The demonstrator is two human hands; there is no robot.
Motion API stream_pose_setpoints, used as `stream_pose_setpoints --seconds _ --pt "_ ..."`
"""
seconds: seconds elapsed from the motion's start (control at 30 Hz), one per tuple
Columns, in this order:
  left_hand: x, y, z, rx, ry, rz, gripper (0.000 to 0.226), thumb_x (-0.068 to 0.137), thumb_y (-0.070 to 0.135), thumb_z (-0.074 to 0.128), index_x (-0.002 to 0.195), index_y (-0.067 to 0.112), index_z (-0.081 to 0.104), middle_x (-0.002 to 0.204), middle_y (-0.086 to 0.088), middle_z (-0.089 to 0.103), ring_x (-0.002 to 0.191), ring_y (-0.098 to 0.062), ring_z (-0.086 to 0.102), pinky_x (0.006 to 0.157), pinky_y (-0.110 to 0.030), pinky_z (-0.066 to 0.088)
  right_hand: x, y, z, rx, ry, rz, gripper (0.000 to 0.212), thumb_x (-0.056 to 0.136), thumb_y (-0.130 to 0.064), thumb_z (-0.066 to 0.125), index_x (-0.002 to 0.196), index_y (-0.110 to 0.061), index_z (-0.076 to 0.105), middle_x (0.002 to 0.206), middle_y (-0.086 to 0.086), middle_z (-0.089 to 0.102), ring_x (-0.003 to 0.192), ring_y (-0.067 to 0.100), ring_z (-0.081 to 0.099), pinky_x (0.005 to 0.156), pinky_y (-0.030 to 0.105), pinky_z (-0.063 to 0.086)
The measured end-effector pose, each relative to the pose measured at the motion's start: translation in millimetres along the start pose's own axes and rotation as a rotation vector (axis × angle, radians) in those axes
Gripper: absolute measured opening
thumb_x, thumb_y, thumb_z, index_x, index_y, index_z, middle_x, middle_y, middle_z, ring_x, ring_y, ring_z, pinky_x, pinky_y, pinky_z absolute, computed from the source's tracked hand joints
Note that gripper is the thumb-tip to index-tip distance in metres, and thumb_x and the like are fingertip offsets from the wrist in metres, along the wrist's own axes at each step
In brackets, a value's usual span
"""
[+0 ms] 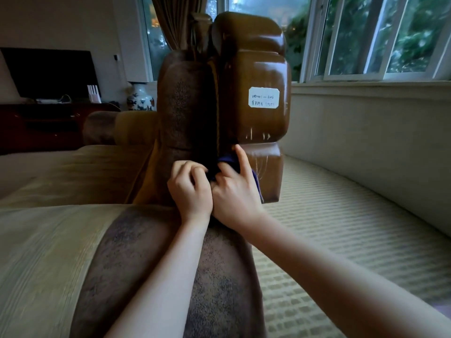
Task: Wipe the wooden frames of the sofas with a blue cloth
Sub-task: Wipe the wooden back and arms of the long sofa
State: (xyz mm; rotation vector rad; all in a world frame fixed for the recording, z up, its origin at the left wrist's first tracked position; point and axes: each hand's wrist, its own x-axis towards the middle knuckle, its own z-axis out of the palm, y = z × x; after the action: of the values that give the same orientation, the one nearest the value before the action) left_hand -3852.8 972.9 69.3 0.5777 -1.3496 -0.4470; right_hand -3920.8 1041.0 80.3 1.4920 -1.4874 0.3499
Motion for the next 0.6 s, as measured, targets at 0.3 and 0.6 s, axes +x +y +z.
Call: stream_pose_setpoints --seconds 0.3,0.6 --pt "0.1 0.3 0.4 0.036 -0.014 0.130 0.038 0.083 0.021 0.036 0.074 -0.001 0.066 0.079 -0.019 0.060 0.075 -0.023 0.053 0.070 -0.035 0.041 7.5 19.9 -7.3 0.230 0.199 0.057 0.008 0.076 -0.008 0.063 0.077 -0.005 0.070 0.085 0.009 0.069 0.104 0.028 0.052 0.106 0.054 0.018" --pt "-7.3 13.0 1.4 0.166 -0.068 0.376 0.047 0.086 0.026 0.041 0.123 0.007 0.062 0.100 -0.019 0.056 0.089 -0.034 0.056 0.083 -0.043 0.045 22.2 54.7 -19.7 0.070 0.560 0.236 0.012 0.092 -0.019 0.059 0.085 -0.016 0.069 0.103 -0.010 0.068 0.099 0.020 0.049 0.085 0.037 0.031"
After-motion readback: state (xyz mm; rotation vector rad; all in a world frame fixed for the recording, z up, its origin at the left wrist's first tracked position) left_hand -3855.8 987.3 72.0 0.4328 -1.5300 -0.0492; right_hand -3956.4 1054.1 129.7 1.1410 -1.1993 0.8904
